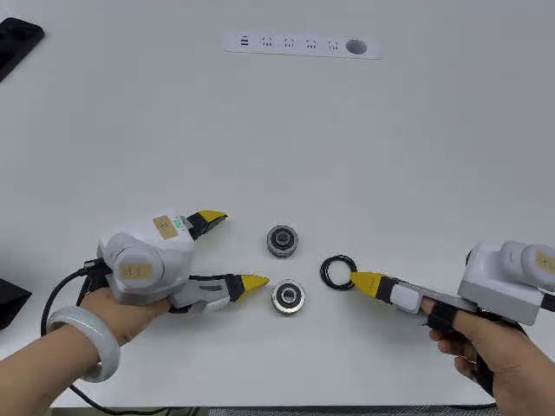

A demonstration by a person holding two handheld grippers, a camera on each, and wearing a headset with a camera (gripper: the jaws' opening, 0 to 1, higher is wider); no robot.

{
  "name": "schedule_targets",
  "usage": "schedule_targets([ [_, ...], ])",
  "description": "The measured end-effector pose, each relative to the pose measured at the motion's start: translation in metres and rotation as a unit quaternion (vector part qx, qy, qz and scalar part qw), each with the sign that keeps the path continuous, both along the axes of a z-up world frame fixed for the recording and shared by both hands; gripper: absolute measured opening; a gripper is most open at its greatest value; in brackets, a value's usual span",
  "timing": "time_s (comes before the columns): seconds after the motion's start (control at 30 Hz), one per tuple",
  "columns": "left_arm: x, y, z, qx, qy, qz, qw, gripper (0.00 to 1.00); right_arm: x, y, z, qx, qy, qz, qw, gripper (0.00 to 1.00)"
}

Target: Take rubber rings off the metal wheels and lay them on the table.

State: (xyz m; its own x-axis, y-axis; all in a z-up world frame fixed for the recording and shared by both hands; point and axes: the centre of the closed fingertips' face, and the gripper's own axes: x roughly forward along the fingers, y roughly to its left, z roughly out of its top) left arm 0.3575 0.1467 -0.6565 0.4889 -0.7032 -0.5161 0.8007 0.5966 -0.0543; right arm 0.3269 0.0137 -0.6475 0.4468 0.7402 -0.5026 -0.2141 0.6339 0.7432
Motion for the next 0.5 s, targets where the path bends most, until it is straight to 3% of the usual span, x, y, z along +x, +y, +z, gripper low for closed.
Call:
schedule_targets([
  [0.5,-0.011,0.005,0.004,-0.006,0.005,0.002,1.0000,0.68,-0.005,-0.002,0.001,-0.032,-0.042,0.039,0.9978,0.27],
])
